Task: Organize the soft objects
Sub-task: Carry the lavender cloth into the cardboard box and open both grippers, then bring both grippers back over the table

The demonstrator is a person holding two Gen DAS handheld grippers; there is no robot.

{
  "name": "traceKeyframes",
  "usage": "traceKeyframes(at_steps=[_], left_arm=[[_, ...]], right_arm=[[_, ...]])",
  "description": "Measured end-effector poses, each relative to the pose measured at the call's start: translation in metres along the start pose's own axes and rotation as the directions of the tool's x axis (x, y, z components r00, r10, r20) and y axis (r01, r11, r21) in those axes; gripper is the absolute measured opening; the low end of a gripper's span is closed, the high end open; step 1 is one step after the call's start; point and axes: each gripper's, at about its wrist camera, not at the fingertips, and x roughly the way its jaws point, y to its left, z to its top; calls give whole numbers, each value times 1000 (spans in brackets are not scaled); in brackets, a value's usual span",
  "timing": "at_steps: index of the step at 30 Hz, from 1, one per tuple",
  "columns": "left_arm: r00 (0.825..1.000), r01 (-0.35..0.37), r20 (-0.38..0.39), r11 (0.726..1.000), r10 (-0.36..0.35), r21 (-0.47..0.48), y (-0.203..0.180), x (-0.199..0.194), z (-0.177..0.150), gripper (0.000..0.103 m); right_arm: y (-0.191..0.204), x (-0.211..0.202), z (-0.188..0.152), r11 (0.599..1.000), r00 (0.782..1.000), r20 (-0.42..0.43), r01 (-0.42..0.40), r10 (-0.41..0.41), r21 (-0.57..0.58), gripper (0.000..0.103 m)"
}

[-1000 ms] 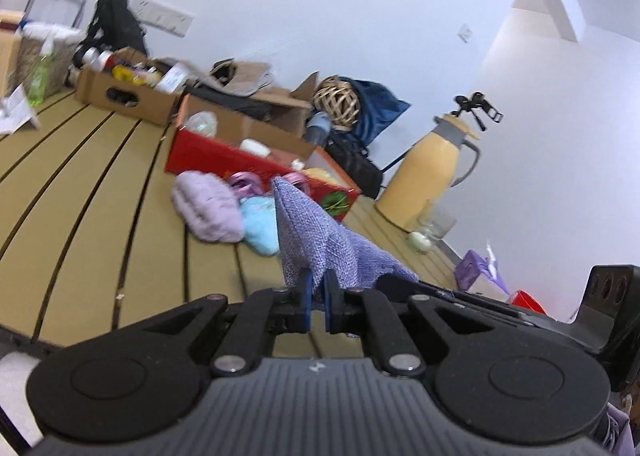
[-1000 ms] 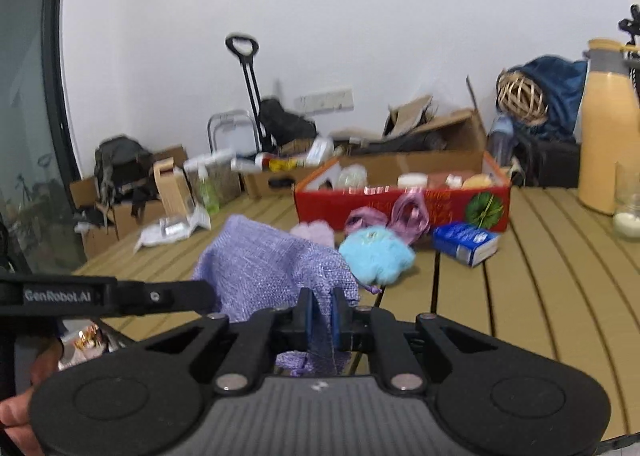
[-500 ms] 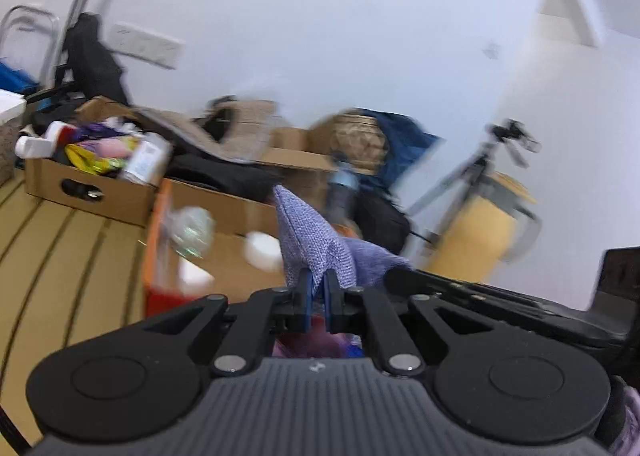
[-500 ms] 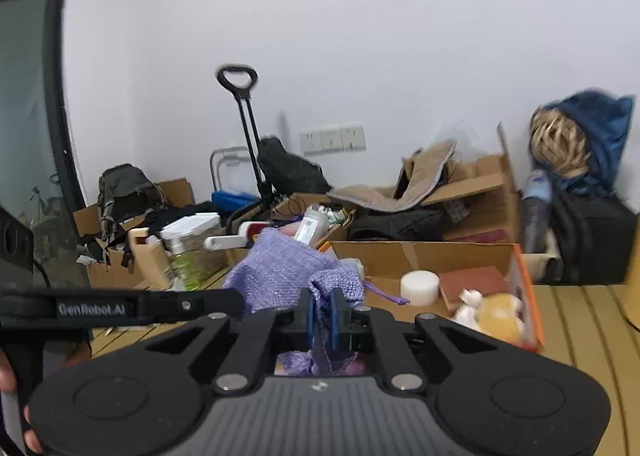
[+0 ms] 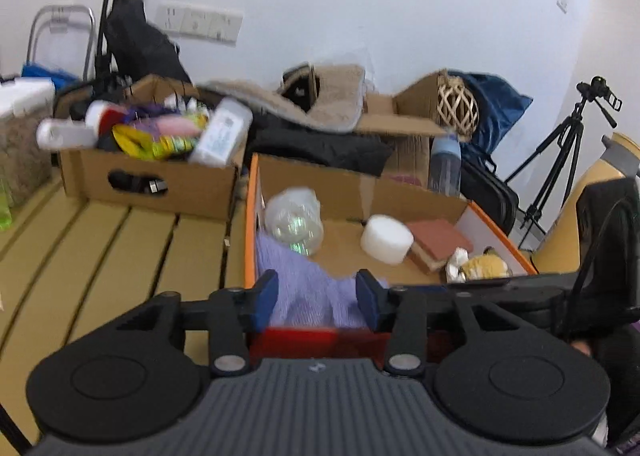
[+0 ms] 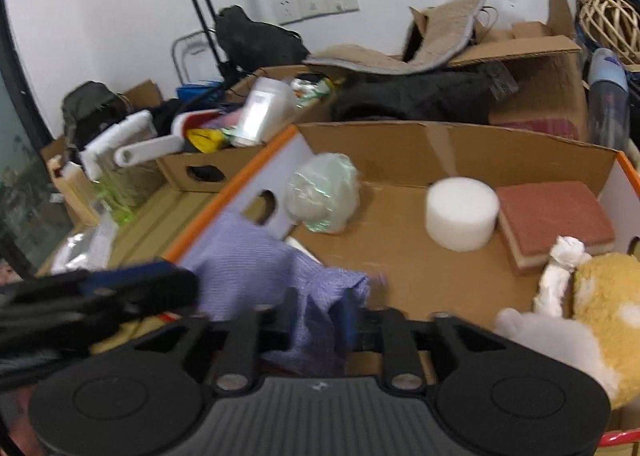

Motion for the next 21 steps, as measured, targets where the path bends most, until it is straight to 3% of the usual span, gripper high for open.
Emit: traceKeyframes(at_steps=[3,8,11,21], left_arm=[[1000,6,30,1000,-6,13,-7,-14,9,47],[996,-7,85,999,4,35,-17,-55,20,59],[993,-17,120,998,9,63,-24,-87,23,68],[974,-52,228,986,14,161,-65,-203,13,82]], right_arm=[[-2,-22,3,1000,999,41,-4,4,5,52],[9,-85,13,998,991,131,39,-32,-51,57],[18,-138,10,995,979,201,57,-40,-82,69],[64,-296,-47,967,925,374,152,-66,-204,80]])
